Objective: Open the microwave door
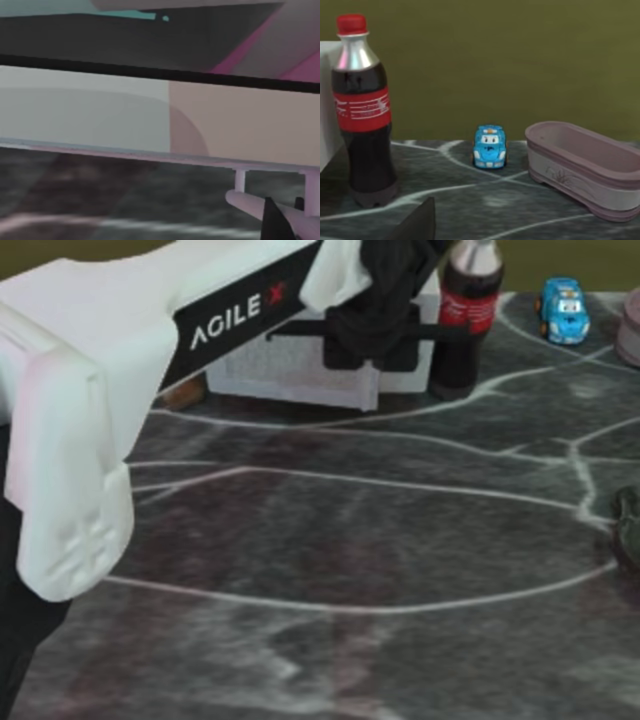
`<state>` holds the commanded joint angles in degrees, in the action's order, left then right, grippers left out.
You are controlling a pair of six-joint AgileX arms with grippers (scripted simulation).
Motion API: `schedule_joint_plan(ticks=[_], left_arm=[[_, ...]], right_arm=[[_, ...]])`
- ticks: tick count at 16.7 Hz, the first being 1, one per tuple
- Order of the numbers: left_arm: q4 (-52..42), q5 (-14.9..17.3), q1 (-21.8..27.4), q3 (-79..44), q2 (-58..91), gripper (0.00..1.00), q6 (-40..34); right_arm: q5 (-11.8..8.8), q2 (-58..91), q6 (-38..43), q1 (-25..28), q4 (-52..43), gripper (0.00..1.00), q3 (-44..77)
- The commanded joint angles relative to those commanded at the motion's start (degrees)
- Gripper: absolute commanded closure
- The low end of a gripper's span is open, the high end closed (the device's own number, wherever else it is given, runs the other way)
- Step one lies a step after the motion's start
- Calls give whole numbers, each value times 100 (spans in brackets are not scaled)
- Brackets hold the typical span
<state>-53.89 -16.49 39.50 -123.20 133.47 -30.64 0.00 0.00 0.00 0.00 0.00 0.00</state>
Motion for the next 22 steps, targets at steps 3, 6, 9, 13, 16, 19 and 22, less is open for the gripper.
schedule_joint_plan(ticks=[3, 6, 9, 13, 16, 19, 22], left_arm=[[0, 0, 0, 0, 0, 100, 0], [0, 0, 0, 0, 0, 100, 0], [0, 0, 0, 0, 0, 100, 0], [0, 0, 0, 0, 0, 100, 0], [21, 38, 48, 16, 14, 100, -18], [179, 73, 14, 296, -174, 100, 132], [353, 137, -15, 626, -370, 100, 302]], right_arm=[[0, 0, 0, 0, 0, 0, 0], [0, 0, 0, 0, 0, 0, 0], [0, 0, 0, 0, 0, 0, 0], [0, 0, 0, 0, 0, 0, 0], [0, 0, 0, 0, 0, 0, 0], [0, 0, 0, 0, 0, 0, 0], [0, 0, 0, 0, 0, 0, 0]])
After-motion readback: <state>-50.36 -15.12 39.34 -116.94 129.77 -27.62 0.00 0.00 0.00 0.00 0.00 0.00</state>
